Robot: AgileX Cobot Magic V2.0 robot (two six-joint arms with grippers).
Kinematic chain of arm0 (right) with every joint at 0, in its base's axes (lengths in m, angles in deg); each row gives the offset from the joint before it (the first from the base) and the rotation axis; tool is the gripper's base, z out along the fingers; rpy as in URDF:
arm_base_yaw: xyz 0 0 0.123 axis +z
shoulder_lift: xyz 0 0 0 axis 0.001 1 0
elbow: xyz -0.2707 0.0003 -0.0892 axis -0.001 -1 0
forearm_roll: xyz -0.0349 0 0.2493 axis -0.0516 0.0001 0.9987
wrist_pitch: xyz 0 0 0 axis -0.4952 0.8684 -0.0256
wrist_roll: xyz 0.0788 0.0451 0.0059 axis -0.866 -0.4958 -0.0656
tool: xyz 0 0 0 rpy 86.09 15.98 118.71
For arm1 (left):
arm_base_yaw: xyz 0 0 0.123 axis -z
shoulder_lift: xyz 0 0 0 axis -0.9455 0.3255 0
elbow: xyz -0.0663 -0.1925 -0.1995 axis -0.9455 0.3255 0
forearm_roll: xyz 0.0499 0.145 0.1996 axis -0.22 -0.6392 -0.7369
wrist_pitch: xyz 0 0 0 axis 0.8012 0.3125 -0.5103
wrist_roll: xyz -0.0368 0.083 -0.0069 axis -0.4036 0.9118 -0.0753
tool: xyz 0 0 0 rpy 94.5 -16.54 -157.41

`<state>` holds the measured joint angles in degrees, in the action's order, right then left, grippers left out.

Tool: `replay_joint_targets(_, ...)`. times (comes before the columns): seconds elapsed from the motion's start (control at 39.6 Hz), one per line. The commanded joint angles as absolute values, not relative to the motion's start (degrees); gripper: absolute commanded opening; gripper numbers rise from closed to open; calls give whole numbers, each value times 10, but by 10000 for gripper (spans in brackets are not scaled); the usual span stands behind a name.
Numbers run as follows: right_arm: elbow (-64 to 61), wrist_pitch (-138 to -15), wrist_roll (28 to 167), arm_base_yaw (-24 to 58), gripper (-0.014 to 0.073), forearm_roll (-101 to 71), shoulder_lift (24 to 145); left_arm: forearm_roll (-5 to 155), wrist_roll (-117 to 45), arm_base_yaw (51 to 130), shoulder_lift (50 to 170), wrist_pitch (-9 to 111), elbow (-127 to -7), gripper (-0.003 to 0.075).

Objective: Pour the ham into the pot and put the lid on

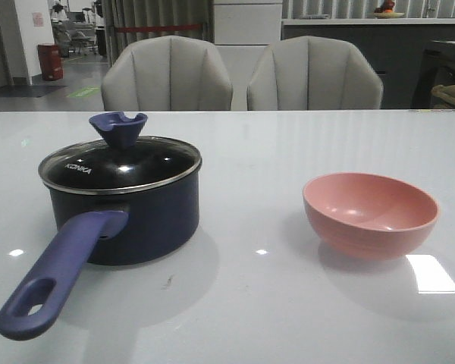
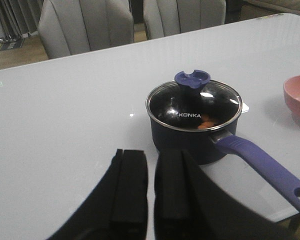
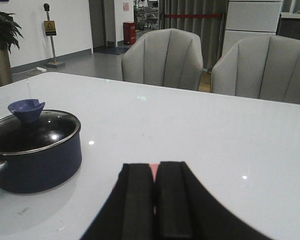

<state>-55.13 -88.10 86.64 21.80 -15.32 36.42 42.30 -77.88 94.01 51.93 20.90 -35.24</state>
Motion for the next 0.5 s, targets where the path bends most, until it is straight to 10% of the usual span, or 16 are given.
replay_joint_targets(0.0, -535, -922, 872, 218, 139, -152, 368, 434, -779, 935, 510, 309, -351, 132)
replay_joint_targets(0.48, -535, -922, 872, 218, 139, -152, 368, 475, -779, 745, 508, 659, -118, 132)
